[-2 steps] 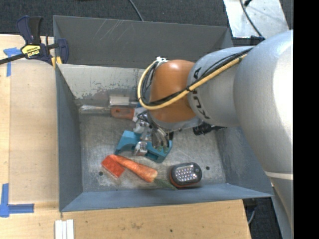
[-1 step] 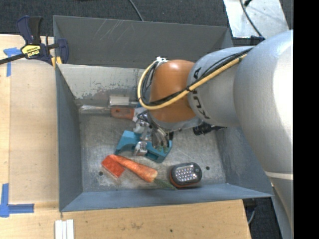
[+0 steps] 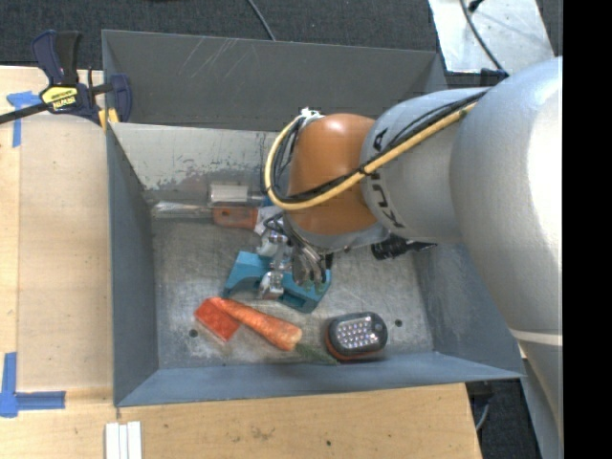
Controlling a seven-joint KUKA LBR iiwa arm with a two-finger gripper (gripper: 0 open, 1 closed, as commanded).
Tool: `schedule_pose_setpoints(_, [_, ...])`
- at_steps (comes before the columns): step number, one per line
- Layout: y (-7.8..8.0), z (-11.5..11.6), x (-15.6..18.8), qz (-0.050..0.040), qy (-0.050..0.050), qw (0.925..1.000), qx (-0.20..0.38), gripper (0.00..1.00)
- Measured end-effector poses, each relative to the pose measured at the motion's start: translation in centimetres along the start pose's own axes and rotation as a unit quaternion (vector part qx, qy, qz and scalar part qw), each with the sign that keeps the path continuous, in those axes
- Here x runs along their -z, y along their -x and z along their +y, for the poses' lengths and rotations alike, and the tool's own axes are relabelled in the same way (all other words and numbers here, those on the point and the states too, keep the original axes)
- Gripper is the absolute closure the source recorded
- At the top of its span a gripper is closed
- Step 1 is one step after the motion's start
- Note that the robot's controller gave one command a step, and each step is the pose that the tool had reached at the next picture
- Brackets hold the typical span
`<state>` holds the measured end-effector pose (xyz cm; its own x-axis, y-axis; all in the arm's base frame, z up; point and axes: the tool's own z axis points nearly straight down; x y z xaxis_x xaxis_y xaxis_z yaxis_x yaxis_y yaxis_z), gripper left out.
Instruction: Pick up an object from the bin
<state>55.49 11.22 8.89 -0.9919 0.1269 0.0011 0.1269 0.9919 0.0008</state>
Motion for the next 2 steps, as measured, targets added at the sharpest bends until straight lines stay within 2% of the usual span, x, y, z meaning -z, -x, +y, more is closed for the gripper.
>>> schedule_pose_setpoints(1, [-0.2,-0.1,1.2,0.0048,-0.002,1.0000,0.000,1.00])
schedule_pose_setpoints(2, [-0.2,-0.1,3.2,0.0036,-0.002,1.0000,0.000,1.00])
